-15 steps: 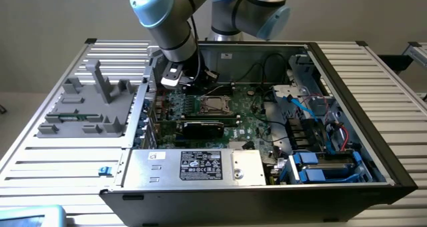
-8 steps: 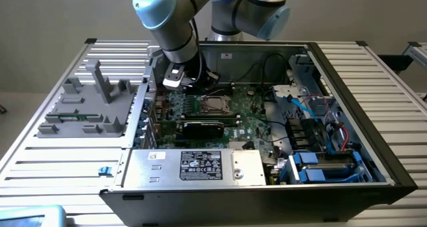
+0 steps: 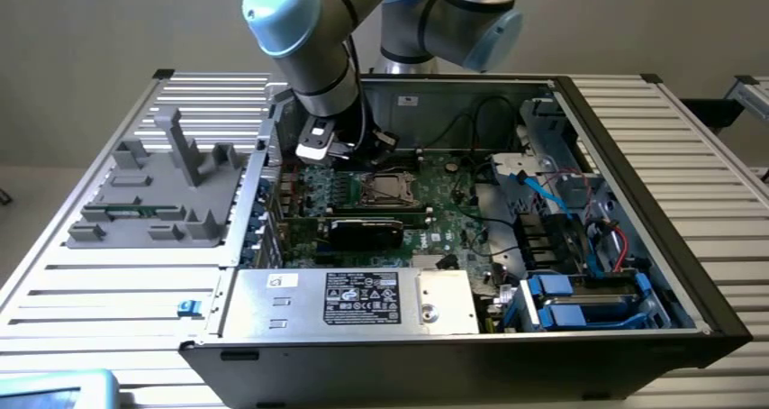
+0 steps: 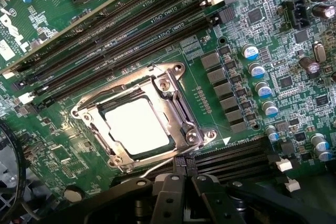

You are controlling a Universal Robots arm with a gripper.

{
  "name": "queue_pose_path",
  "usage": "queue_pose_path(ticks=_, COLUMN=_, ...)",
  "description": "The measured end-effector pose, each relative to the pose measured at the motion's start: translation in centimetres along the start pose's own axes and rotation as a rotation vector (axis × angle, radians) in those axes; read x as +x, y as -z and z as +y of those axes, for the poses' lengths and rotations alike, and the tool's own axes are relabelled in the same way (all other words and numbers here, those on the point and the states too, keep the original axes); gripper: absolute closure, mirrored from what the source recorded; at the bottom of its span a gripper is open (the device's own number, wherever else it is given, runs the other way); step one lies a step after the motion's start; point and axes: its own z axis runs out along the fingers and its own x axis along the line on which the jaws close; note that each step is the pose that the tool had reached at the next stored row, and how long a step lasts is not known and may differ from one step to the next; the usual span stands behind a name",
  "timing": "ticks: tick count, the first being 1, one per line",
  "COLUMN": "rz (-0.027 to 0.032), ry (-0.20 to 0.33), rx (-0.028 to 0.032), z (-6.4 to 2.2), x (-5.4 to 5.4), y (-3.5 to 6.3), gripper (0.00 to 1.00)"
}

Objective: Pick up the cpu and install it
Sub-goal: 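Install the first cpu locking lever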

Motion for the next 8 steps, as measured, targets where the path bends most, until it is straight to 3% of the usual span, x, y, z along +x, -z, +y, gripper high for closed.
queue_pose_path(ticks=8, rz=0.0013, ry=0.001, rx=-0.0034, z=0.24, x=0.16, y=0.0, gripper=0.89)
